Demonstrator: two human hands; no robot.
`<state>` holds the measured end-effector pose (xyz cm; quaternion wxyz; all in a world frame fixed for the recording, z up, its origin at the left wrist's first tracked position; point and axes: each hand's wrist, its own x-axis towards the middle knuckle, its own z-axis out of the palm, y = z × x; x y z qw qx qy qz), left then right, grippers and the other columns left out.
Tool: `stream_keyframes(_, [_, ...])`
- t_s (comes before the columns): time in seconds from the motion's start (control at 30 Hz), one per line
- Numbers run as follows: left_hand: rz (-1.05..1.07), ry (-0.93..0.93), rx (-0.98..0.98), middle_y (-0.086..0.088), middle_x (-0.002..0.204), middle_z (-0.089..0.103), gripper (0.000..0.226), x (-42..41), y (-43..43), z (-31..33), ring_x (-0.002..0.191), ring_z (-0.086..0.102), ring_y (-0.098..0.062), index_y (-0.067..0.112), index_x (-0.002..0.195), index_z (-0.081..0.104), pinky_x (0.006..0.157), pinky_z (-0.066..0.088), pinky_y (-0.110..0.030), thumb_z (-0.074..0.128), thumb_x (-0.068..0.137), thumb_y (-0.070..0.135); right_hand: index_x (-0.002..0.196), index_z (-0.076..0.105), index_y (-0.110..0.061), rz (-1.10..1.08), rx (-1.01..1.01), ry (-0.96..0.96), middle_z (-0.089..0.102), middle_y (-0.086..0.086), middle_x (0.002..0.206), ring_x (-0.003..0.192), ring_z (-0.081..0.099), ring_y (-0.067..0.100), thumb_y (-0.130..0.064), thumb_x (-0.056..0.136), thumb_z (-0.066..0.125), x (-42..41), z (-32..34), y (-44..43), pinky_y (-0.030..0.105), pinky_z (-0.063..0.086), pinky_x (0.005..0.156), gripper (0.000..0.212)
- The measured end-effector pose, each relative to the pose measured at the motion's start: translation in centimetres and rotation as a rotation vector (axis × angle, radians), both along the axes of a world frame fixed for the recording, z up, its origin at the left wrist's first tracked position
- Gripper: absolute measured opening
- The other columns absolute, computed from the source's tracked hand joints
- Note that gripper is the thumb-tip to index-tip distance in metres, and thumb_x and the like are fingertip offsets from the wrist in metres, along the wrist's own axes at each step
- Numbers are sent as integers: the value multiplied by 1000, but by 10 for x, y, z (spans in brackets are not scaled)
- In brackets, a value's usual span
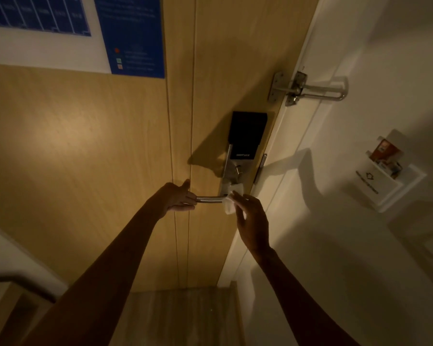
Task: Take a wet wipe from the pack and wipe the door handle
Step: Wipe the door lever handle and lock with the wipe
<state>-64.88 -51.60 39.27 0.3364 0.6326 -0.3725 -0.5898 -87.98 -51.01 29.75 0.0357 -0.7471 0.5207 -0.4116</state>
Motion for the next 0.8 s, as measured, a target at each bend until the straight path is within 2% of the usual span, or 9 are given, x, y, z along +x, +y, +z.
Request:
stream_keyframes(0.1, [13,17,3,-22,99,72,51,-1,2,-1,79,71,-23,-5,94,70,61,60,-20,42,100,37,133,57,-24,51,31,21,60,4,132,123,55,17,-20,93,65,0,5,-7,30,56,91,42])
stream_keyframes(0.27, [10,51,7,-23,107,71,48,0,7,0,84,71,-25,-5,99,69,63,60,-21,43,100,36,127,62,-24,126,-2,234,59,9,131,118,57,23,-19,86,70,-2,24,-16,32,58,86,42])
stream_keyframes(0.4, [42,105,11,-25,113,68,48,-1,10,2,85,69,-27,-11,109,64,58,59,-20,44,100,32,125,63,-19,145,-3,156,56,7,132,118,50,6,-27,88,67,-20,29,-17,26,52,95,38])
stream_keyframes(0.5, [49,104,7,-26,115,67,49,-3,11,1,83,68,-26,-12,112,63,58,58,-19,41,102,31,115,68,-15,202,-100,311,67,8,115,107,64,16,-19,83,74,9,27,-16,30,58,86,32])
stream_keyframes(0.57, [57,107,10,-26,116,66,49,-3,12,0,79,68,-23,-11,112,64,60,58,-18,39,102,30,113,68,-12,240,-91,356,71,7,108,100,68,20,-17,80,76,19,27,-17,31,58,86,34])
stream_keyframes(0.7, [59,110,35,-27,119,65,48,-2,12,3,79,67,-22,-11,112,63,64,57,-21,38,103,29,117,68,-12,206,-92,403,71,7,113,107,66,20,-18,81,75,-8,27,-22,33,56,90,37])
stream_keyframes(0.8, [70,147,63,-27,123,62,47,-4,15,8,95,67,-29,-13,115,61,61,57,-20,38,103,27,113,69,-10,178,-125,415,72,6,108,105,65,21,-21,77,77,-5,27,-22,36,57,89,38])
